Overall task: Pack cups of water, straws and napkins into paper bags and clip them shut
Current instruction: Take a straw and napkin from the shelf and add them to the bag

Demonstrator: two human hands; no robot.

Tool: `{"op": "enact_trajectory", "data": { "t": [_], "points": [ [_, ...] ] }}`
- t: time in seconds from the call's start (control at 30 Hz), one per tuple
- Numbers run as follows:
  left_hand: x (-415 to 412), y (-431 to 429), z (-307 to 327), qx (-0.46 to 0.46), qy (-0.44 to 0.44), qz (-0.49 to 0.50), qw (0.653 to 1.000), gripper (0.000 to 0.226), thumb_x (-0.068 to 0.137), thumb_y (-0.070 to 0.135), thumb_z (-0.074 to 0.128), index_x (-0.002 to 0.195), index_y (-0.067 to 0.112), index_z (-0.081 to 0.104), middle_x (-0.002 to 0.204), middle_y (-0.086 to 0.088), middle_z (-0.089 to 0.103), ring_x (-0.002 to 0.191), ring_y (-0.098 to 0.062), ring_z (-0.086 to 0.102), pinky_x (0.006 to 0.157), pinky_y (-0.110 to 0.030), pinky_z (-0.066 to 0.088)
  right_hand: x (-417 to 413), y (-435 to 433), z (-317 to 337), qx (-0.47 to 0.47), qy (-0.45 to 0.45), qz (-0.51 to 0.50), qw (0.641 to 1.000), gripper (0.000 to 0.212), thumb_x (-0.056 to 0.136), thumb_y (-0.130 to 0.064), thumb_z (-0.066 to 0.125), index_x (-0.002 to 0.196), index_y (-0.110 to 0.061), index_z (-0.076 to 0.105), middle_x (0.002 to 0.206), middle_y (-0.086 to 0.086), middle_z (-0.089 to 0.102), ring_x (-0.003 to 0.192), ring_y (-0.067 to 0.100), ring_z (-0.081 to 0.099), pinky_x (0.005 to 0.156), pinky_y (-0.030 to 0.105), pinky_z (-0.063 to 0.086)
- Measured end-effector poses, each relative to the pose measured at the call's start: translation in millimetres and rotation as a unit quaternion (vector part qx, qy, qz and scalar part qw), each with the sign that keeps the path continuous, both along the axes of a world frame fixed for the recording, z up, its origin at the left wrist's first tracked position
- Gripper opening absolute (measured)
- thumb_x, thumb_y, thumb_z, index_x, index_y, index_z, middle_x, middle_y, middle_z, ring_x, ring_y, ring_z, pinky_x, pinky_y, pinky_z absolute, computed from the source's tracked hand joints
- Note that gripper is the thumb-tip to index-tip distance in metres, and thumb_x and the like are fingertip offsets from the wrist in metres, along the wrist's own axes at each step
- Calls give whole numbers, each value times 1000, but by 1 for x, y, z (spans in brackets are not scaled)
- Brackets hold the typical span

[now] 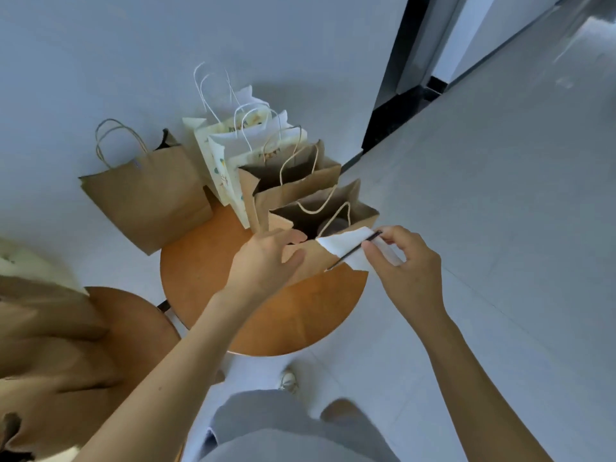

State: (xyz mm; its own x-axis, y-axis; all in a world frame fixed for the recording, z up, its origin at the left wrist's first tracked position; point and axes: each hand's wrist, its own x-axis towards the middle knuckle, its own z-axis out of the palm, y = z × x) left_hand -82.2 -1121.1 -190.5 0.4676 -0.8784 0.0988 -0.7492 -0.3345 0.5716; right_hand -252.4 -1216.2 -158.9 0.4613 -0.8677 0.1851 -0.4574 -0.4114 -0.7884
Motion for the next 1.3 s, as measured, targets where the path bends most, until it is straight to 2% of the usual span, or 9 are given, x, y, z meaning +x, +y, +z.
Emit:
{"op": "enact_trajectory", "data": {
  "t": [0.17, 0.37, 0.47, 0.57, 0.73, 0.93, 1.03, 1.17, 1.3],
  "points": [
    [11, -55, -28, 72, -21, 60, 995, 24, 93, 22, 52, 114, 21, 65, 114, -3, 62, 117, -20, 49, 86, -28, 42, 12, -67, 4, -1, -35, 52, 998, 12, 82, -24, 67, 90, -26, 59, 87, -9, 61, 77, 0, 55, 61, 0, 42],
    [10, -93, -40, 187, 23, 188, 964, 37, 89, 27, 59, 126, 27, 55, 136, -5, 48, 141, -22, 15, 107, -43, 29, 21, -144, 11, -14, -90, 151, 984, 19, 78, -39, 65, 90, -26, 58, 85, -17, 60, 83, -13, 56, 60, 1, 42],
    [9, -99, -40, 256, 41, 180, 949, 60, 85, 34, 63, 138, 33, 36, 145, -2, 38, 142, -25, -2, 111, -50, 17, 26, -165, 11, -21, -125, 193, 973, 22, 77, -42, 56, 87, -23, 59, 83, -16, 61, 80, -11, 56, 61, 2, 42],
    [9, -102, -38, 288, 62, 180, 939, 85, 81, 40, 66, 147, 33, 12, 152, 5, 24, 141, -28, -14, 111, -55, 5, 30, -181, 16, -22, -180, 209, 961, 9, 77, -37, 57, 77, -28, 56, 71, -29, 57, 69, -8, 54, 56, 3, 38],
    [12, -97, -48, 330, 67, 161, 928, 108, 73, 51, 71, 148, 31, -5, 157, 8, -1, 139, -30, -22, 111, -58, -2, 38, -194, 22, -2, -251, 202, 947, 6, 78, -32, 58, 76, -26, 55, 73, -31, 59, 66, -7, 53, 57, 8, 40],
    [16, -95, -60, 357, 62, 150, 920, 127, 63, 62, 73, 145, 30, -19, 155, 8, -17, 138, -30, -27, 111, -55, -5, 48, -181, -6, 25, -157, 267, 951, 15, 79, -37, 56, 83, -22, 55, 75, -30, 58, 75, -11, 55, 57, 0, 37],
    [18, -93, -64, 359, 63, 144, 920, 131, 62, 65, 73, 143, 29, -23, 155, 7, -19, 137, -31, -28, 111, -54, -5, 53, -177, -21, 19, -111, 292, 950, 23, 79, -41, 55, 89, -20, 57, 85, -15, 60, 82, -10, 56, 56, 1, 40],
    [21, -92, -67, 356, 71, 144, 921, 132, 60, 66, 72, 143, 29, -24, 154, 6, -21, 136, -31, -30, 110, -55, -6, 62, -167, -35, 9, -68, 325, 943, 18, 81, -29, 63, 95, -19, 60, 93, -12, 58, 92, -18, 53, 58, -1, 42],
    [25, -90, -70, 330, 86, 146, 929, 130, 62, 66, 72, 143, 29, -23, 155, 6, -19, 137, -30, -30, 110, -55, -7, 72, -155, -55, 10, -16, 345, 938, 27, 78, -29, 62, 99, -11, 66, 93, -13, 56, 76, -9, 57, 61, -2, 42]
  ]
}}
